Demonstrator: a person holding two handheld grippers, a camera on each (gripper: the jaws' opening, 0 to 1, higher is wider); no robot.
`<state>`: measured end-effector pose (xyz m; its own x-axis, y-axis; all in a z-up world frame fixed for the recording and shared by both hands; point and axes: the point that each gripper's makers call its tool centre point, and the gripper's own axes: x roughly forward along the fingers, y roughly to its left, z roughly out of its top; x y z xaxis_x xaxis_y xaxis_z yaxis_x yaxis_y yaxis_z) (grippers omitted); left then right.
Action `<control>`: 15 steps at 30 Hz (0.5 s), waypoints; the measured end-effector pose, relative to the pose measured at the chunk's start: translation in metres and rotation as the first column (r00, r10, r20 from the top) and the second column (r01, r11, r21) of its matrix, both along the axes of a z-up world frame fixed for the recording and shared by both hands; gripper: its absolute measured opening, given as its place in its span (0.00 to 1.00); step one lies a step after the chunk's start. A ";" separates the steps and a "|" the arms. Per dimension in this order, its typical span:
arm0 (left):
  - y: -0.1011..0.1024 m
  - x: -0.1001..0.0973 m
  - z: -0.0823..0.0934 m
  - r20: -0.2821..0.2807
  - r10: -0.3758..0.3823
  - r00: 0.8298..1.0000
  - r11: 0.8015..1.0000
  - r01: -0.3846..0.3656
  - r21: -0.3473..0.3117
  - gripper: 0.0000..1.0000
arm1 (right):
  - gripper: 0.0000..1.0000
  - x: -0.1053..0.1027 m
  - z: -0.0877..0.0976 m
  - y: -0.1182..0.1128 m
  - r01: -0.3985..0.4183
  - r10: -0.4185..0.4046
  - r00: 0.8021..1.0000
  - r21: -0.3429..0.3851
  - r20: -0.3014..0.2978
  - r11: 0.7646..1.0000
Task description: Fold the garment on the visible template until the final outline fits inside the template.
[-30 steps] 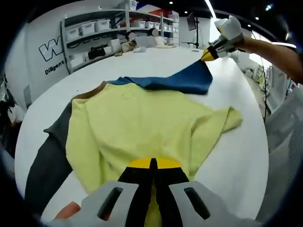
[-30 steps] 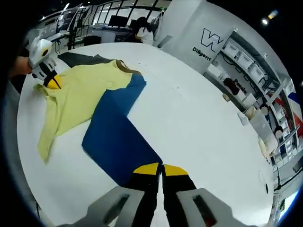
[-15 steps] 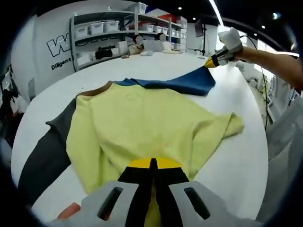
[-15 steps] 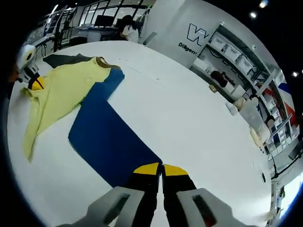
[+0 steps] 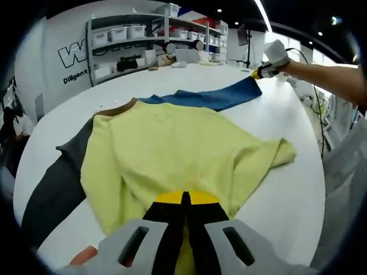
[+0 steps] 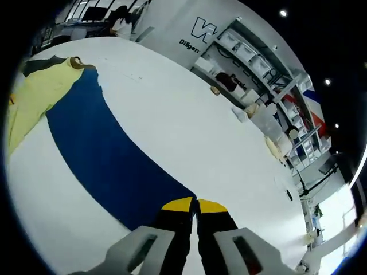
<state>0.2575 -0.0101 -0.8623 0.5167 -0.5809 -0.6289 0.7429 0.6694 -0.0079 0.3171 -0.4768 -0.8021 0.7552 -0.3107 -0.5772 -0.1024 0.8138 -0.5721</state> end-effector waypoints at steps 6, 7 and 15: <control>0.000 0.001 0.000 -0.007 0.002 1.000 1.000 -0.002 -0.010 0.00 | 0.00 0.005 -0.015 -0.010 0.014 -0.015 1.000 -0.026 -0.027 1.000; 0.000 0.001 0.000 -0.007 0.001 1.000 1.000 -0.001 -0.011 0.00 | 0.00 0.006 -0.018 -0.010 0.009 -0.010 0.999 -0.033 -0.035 0.999; 0.000 0.001 0.000 -0.007 0.000 1.000 1.000 0.000 -0.011 0.00 | 0.00 0.012 -0.037 -0.013 0.002 -0.006 0.996 -0.048 -0.088 0.999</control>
